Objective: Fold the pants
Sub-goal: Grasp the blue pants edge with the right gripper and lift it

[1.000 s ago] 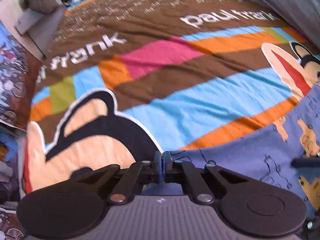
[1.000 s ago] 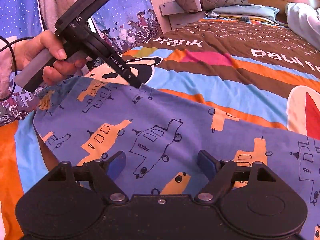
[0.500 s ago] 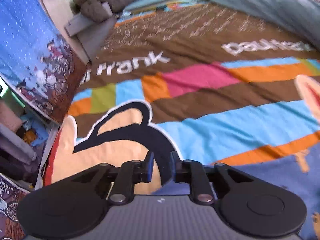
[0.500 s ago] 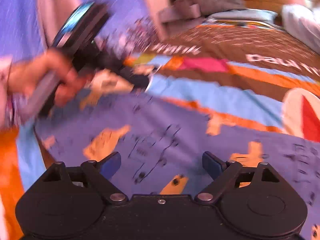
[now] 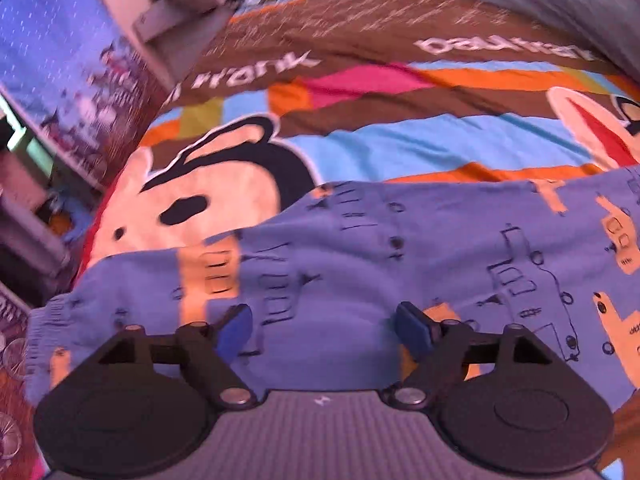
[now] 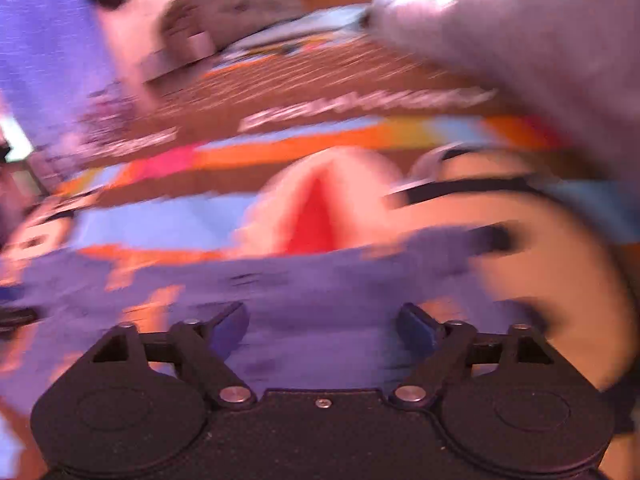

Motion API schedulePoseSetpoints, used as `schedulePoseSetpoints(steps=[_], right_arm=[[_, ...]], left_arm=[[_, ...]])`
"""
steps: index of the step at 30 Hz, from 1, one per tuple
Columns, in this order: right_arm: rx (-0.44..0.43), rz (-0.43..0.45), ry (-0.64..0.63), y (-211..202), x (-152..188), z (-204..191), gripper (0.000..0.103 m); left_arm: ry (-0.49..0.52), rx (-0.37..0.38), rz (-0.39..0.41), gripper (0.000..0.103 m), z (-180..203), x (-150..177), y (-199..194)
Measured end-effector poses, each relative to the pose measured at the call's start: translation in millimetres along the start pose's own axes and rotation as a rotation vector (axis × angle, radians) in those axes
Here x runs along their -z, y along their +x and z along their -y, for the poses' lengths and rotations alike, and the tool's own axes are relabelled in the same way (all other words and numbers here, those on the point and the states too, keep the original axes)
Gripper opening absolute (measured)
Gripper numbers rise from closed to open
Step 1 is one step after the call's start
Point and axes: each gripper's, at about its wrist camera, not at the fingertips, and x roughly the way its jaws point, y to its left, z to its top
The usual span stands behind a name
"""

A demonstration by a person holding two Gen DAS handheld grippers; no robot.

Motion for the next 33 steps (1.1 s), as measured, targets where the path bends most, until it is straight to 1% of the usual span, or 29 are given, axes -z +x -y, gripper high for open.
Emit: schedulePoseSetpoints(steps=[1, 2, 3, 4, 5, 8, 10, 13, 14, 16, 18, 19, 22, 24, 25, 26, 27, 28, 30, 32, 33], right_arm=[[-0.023, 0.006, 0.060, -6, -1, 14, 0.087], [-0.053, 0.012, 0.148, -14, -2, 28, 0.088], [-0.075, 0.013, 0.206, -19, -1, 37, 0.092], [-0.091, 0.008, 0.251, -25, 1, 46, 0.101], [-0.089, 0.001, 0.282, -32, 4, 53, 0.102], [-0.040, -0.022, 0.294, -51, 21, 64, 0.102], [-0.040, -0.032, 0.314, -60, 33, 75, 0.102], [-0.111, -0.058, 0.436, -63, 43, 93, 0.102], [-0.120, -0.061, 0.461, -66, 45, 96, 0.102], [-0.133, -0.060, 0.501, -66, 45, 100, 0.102], [-0.139, -0.049, 0.529, -67, 46, 102, 0.102], [-0.141, -0.043, 0.535, -68, 47, 102, 0.102], [-0.154, -0.036, 0.532, -69, 48, 102, 0.102], [-0.174, -0.033, 0.534, -70, 49, 105, 0.102], [-0.189, -0.031, 0.540, -70, 50, 106, 0.101], [-0.205, -0.029, 0.548, -71, 50, 108, 0.099], [-0.234, -0.026, 0.561, -71, 52, 109, 0.092], [-0.264, -0.027, 0.572, -71, 53, 110, 0.085], [-0.304, -0.035, 0.591, -67, 55, 112, 0.082], [-0.322, -0.044, 0.622, -63, 55, 114, 0.078], [-0.327, -0.047, 0.634, -62, 55, 115, 0.076]], left_arm=[[-0.004, -0.016, -0.014, 0.083, 0, -6, -3], [-0.006, -0.023, -0.018, 0.086, 3, -12, -7], [-0.004, -0.013, -0.013, 0.092, 9, -19, -11], [0.004, 0.002, -0.002, 0.095, 16, -27, -14], [0.018, 0.016, 0.016, 0.097, 28, -35, -18], [0.093, 0.058, 0.066, 0.098, 82, -63, -26], [0.144, 0.100, 0.093, 0.098, 125, -80, -26], [0.234, 0.168, 0.124, 0.098, 193, -102, -29], [0.275, 0.175, 0.129, 0.098, 216, -106, -28], [0.385, 0.150, 0.141, 0.096, 261, -113, -26], [0.484, 0.141, 0.173, 0.096, 296, -117, -25], [0.516, 0.143, 0.177, 0.096, 309, -119, -23], [0.563, 0.119, 0.149, 0.095, 336, -125, -5], [0.568, 0.085, 0.106, 0.095, 347, -128, 13], [0.559, 0.067, 0.099, 0.095, 350, -129, 19], [0.549, 0.057, 0.096, 0.098, 352, -132, 24], [0.532, 0.056, 0.093, 0.101, 351, -134, 28], [0.515, 0.058, 0.091, 0.102, 349, -135, 28], [0.509, 0.072, 0.086, 0.101, 347, -136, 29], [0.514, 0.080, 0.092, 0.099, 343, -139, 24], [0.497, 0.079, 0.090, 0.098, 340, -141, 20]])
